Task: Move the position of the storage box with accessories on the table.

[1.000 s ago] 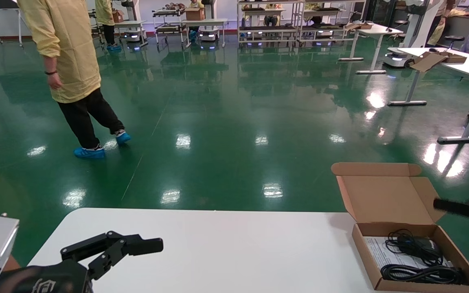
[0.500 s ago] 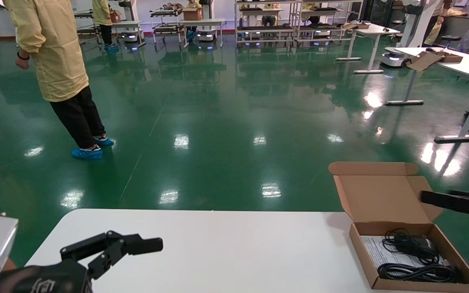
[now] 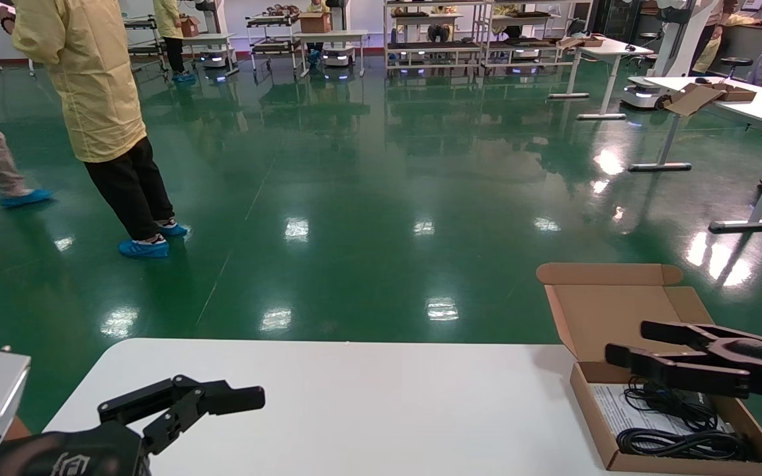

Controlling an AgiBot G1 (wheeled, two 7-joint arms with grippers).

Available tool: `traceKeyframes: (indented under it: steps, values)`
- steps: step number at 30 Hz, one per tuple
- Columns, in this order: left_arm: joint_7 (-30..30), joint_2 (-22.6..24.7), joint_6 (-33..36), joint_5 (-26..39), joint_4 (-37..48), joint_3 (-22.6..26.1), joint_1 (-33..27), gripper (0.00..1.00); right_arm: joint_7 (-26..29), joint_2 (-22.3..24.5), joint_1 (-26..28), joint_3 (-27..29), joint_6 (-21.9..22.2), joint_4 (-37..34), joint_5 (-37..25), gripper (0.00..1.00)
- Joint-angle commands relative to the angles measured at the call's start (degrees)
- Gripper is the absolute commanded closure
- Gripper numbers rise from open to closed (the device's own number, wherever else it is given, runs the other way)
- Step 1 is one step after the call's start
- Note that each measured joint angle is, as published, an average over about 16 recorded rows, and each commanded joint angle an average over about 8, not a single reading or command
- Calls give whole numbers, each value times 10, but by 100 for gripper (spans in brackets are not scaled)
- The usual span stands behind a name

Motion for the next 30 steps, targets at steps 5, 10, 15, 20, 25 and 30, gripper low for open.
traceKeyframes:
  steps: [5, 10, 15, 20, 25, 30]
  values:
    - [0, 0, 0, 0, 0, 0, 0, 0, -13, 2, -44, 35, -10, 70, 18, 0]
    - [0, 0, 0, 0, 0, 0, 0, 0, -24, 3, -80, 64, -18, 128, 33, 0]
    - [0, 0, 0, 0, 0, 0, 0, 0, -34, 5, -116, 94, -27, 185, 48, 0]
    - [0, 0, 0, 0, 0, 0, 0, 0, -45, 6, -152, 123, -35, 243, 63, 0]
    - [0, 0, 0, 0, 0, 0, 0, 0, -56, 8, -188, 152, -43, 301, 77, 0]
    - [0, 0, 0, 0, 0, 0, 0, 0, -66, 9, -224, 181, -52, 359, 92, 0]
